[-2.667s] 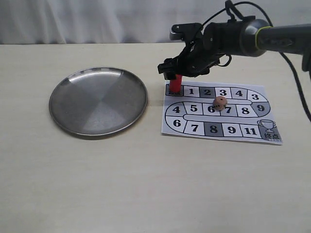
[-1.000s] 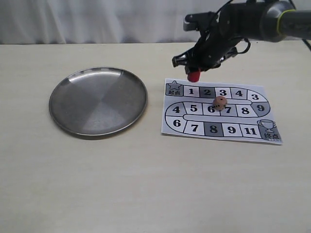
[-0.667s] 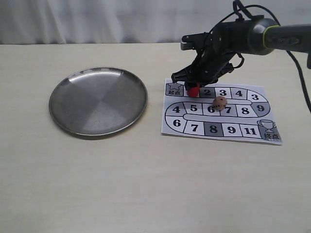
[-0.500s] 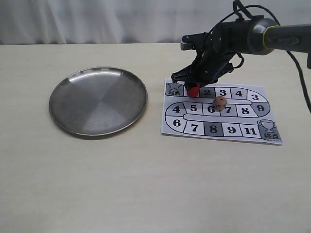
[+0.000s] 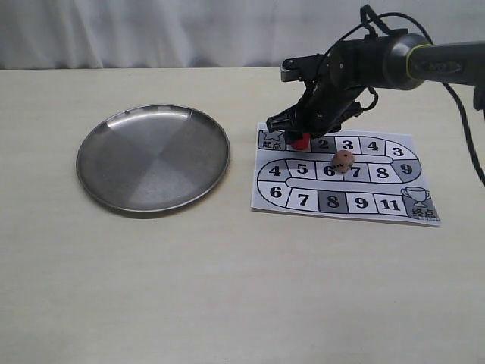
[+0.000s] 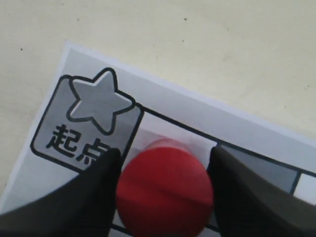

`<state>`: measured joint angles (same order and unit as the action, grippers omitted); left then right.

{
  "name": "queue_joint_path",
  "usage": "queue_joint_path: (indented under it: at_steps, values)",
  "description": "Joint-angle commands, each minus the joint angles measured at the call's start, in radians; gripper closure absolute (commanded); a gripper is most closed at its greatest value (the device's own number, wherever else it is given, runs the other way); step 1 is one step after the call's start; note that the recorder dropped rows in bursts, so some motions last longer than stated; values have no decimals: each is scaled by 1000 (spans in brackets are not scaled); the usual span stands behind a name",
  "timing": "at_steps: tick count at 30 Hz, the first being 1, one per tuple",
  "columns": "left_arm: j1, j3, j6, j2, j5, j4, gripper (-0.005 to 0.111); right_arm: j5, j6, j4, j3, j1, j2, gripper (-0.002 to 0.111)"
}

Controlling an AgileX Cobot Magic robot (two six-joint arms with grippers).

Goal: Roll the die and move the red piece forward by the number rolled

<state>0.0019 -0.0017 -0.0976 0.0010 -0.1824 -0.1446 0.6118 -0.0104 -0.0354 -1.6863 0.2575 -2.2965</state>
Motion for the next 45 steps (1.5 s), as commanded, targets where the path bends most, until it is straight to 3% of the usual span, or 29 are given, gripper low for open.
queue_joint_path:
  at_steps: [1,5,11,14,19,20,26,38,45]
  values:
    - [-2,2,-1,-1,9,0,107,33,-4,6,-11,0,1,45]
    - [-2,2,-1,-1,9,0,107,48,-1,6,-22,0,40,40]
    - [-2,2,-1,-1,9,0,107,54,36,6,-22,0,210,45]
    - [-2,2,-1,-1,9,0,107,100,92,6,-22,0,310,63]
    - [-2,2,-1,-1,9,0,107,151,129,6,32,0,495,102]
    - [-2,2,-1,-1,9,0,107,144,129,6,56,0,527,104]
    - [-2,2,-1,-1,9,0,107,-20,129,0,374,0,774,104]
    - [-2,2,-1,-1,9,0,107,-682,40,-9,1225,0,1264,104]
    - [-2,2,-1,-1,9,0,107,-907,-5,-9,1533,0,1498,104]
